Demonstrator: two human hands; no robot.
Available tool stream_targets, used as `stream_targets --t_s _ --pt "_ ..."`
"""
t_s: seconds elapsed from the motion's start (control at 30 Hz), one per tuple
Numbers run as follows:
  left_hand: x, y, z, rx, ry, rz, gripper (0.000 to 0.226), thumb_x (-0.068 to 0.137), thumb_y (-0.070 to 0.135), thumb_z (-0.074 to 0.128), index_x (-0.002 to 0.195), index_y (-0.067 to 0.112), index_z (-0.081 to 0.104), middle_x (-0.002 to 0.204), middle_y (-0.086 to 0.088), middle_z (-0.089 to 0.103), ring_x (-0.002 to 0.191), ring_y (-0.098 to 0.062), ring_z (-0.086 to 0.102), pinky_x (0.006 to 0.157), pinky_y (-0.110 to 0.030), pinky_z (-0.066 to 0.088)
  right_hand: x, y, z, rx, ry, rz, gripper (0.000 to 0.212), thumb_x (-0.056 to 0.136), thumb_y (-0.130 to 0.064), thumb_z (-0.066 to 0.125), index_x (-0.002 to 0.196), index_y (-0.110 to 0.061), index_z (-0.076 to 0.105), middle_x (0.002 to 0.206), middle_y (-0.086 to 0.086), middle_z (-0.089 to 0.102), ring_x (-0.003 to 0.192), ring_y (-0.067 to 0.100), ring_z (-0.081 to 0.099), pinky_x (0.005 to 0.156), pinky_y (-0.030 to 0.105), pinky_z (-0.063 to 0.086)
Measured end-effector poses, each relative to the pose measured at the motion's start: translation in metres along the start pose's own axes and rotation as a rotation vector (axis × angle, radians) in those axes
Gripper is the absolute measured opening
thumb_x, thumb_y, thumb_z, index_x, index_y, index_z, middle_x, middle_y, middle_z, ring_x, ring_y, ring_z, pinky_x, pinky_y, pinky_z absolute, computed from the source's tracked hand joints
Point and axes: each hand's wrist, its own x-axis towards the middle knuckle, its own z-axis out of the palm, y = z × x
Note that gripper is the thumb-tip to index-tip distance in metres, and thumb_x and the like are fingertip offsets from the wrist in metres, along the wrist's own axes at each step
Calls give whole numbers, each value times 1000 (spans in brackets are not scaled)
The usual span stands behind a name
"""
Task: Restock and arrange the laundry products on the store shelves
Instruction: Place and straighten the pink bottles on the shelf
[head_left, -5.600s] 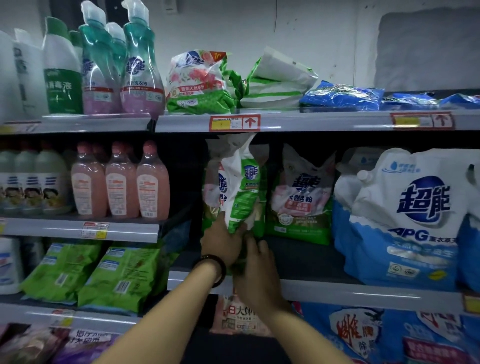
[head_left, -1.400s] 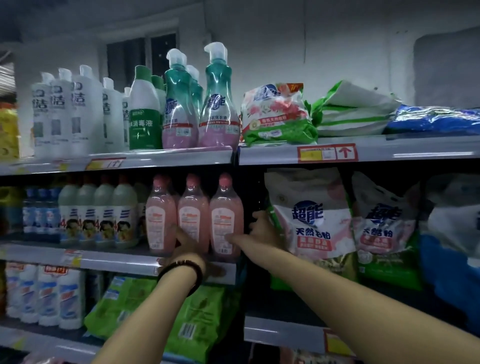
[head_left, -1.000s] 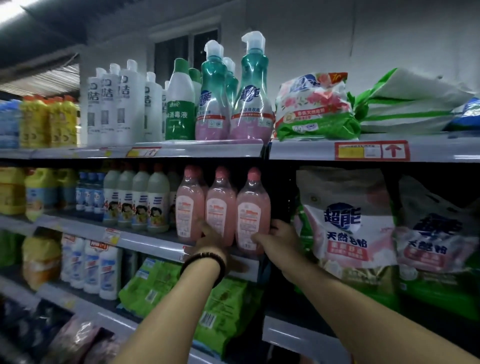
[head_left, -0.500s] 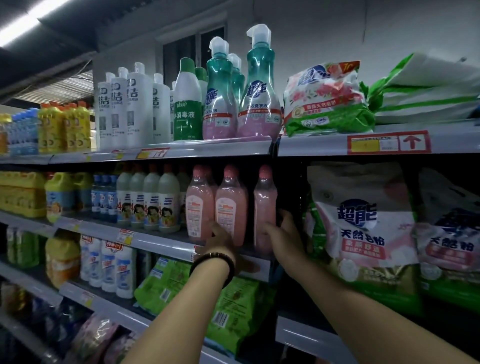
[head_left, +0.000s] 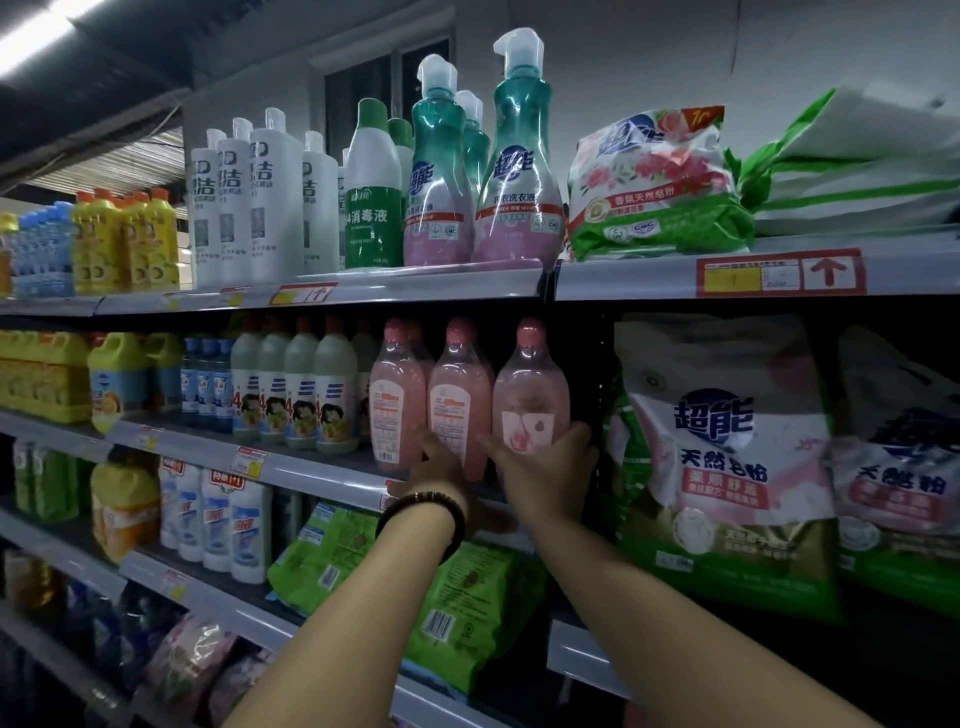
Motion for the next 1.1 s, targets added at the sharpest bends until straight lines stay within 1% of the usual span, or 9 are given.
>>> stream_targets --t_s 0.1,0.3,0.4,0.5,0.63,0.73,0.83,0.93,1.1 --pt "-2 -2 1 80 17 26 114 85 25 82 164 6 3 167 -22 23 152 -43 30 124 -56 28 -10 2 8 -18 120 -50 90 69 -61 89 128 -18 37 131 10 53 109 37 64 80 42 55" --pt "-2 -10 -4 36 -13 12 108 83 32 82 158 16 7 158 -24 36 144 -45 41 118 -55 38 -18 4 9 -84 217 -150 74 90 -66 65 132 -11 39 130 14 55 108 38 65 73 33 40" --pt "-3 -5 -20 30 333 111 74 88 32 73 142 14 25 141 -22 41 132 -46 41 103 -54 47 -17 6 12 -90 230 -177 69 92 -68 59 129 -13 38 126 13 55 103 38 66 70 33 41" --pt "2 11 -31 -2 587 289 68 90 44 69 141 24 29 136 -21 45 125 -44 45 94 -51 48 -17 9 13 -90 243 -191 69 93 -67 59 130 -12 38 127 14 55 104 38 65 70 34 40" --pt "31 25 -26 -16 580 342 67 95 51 56 154 45 24 148 -17 42 126 -43 45 101 -49 41 -17 9 12 -96 255 -200 68 93 -66 61 128 -13 38 126 14 56 103 38 65 69 34 41" --pt "46 20 -17 123 581 485 52 97 48 44 148 53 36 140 -13 48 119 -39 45 89 -43 40 -16 10 15 -112 271 -208 65 93 -66 60 125 -13 38 125 16 57 104 40 66 69 38 46" --pt "48 17 -14 116 572 528 40 98 48 48 138 47 50 139 -11 46 114 -38 45 84 -42 44 -14 12 17 -120 281 -207 65 93 -66 60 124 -13 38 124 16 58 104 39 66 68 34 41" --pt "45 17 -17 93 570 573 37 93 53 53 127 40 47 129 -13 52 110 -37 48 85 -45 47 -14 12 17 -118 285 -211 64 93 -64 61 124 -12 39 124 16 57 102 39 66 67 33 39" --pt "51 9 -28 -190 458 620 45 88 46 60 129 36 46 130 -12 51 112 -36 54 90 -43 51 -15 12 15 -97 277 -208 65 93 -62 62 127 -11 40 126 16 56 104 39 65 69 32 37"
